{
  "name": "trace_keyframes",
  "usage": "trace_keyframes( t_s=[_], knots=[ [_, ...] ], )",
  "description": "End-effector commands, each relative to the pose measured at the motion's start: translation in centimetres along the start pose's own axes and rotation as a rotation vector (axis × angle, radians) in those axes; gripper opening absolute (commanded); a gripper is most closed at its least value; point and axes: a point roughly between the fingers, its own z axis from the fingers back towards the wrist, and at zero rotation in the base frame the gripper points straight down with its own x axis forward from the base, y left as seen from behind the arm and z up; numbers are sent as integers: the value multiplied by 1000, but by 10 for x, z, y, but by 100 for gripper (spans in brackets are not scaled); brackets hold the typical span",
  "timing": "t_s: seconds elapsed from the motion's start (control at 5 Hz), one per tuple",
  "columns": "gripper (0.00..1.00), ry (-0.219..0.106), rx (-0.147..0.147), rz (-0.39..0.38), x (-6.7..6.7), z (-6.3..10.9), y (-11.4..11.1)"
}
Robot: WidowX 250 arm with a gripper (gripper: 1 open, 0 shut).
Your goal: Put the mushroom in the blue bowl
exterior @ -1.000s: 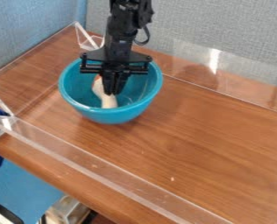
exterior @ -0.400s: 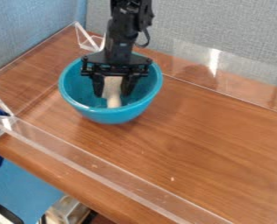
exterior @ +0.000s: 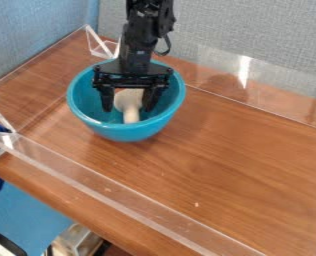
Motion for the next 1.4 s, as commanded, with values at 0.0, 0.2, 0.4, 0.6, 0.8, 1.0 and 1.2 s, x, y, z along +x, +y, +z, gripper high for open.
trace_keyframes(
  t_s=[0.0, 0.2, 0.4, 0.6, 0.8, 1.0, 1.2],
  knots=[
    [100, -36, -27, 32, 10, 11, 5],
    [100, -35, -27, 37, 10, 8, 5],
    [100, -35, -28, 43, 10, 7, 5],
    [100, -36, -29, 49, 11, 5, 6],
    [100, -36, -30, 54, 11, 5, 6],
    [100, -38, -31, 60, 11, 4, 7],
    [100, -39, -32, 65, 11, 3, 7]
  ],
)
